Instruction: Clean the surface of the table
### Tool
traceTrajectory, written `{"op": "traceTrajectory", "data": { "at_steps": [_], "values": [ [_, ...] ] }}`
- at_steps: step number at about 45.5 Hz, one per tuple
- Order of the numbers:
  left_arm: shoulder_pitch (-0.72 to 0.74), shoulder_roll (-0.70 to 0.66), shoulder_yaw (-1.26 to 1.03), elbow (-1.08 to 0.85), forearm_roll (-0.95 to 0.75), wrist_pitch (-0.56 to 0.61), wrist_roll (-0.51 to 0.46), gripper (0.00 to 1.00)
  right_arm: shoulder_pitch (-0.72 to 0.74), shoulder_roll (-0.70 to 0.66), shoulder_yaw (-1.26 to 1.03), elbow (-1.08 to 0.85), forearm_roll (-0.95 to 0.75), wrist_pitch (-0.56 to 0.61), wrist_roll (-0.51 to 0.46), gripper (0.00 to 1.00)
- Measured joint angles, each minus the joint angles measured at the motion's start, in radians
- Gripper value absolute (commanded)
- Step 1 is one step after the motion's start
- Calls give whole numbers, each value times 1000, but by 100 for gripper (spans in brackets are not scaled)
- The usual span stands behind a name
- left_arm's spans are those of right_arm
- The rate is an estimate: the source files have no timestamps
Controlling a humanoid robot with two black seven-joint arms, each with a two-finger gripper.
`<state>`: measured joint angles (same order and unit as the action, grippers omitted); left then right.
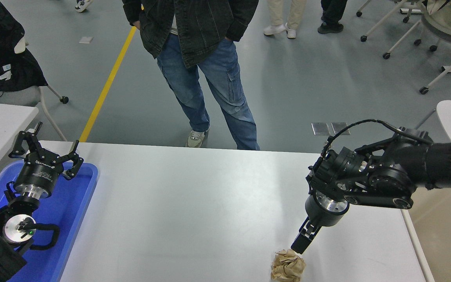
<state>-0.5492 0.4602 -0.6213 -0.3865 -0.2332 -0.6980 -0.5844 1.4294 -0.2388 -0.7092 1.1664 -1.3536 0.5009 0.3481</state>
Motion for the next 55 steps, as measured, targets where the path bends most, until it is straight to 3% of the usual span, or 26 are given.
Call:
{"op": "traceTrajectory", "data": {
  "at_steps": [48,50,55],
  "values": [
    [0,0,0,0,0,0,0,100,-236,2,109,-153,-3,-84,-3,97],
    [0,0,0,0,0,0,0,100,-242,2,110,-158,-3,-88,-3,95],
    [0,0,0,0,0,0,0,100,-257,0,111,-165,-4,-95,-2,78]
  ]
}}
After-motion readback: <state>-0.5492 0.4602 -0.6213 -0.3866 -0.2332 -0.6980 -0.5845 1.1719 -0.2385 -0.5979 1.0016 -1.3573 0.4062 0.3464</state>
